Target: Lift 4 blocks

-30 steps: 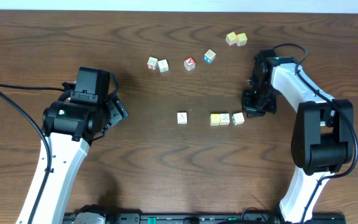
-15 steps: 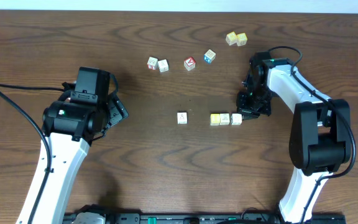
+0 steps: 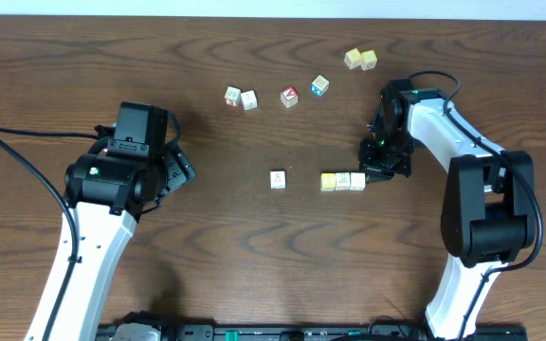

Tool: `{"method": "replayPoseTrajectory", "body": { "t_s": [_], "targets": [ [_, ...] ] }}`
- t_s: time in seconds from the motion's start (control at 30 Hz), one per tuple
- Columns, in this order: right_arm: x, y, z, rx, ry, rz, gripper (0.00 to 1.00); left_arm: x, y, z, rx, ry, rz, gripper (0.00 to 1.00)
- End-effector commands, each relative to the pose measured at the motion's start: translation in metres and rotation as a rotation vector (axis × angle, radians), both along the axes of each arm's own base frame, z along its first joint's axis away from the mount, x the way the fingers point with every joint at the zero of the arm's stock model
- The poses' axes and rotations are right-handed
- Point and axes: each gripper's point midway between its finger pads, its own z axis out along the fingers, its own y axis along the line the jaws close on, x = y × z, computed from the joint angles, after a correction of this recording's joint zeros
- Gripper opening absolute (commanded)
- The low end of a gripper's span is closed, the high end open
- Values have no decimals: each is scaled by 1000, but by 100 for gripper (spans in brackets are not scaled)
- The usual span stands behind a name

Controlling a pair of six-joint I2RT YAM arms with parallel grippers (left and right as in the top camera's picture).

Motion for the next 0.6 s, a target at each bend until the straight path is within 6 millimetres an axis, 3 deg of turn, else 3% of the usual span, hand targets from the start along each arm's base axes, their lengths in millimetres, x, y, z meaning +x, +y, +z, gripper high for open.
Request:
{"method": "replayPoseTrajectory", "body": {
  "t_s": [0.0, 0.57],
  "targets": [
    [-2, 4, -1, 13, 7, 0, 1, 2, 3, 3, 6, -8, 20, 87],
    [4, 5, -2, 18, -19, 5, 2, 2, 3, 3, 6, -8, 20, 87]
  ]
}}
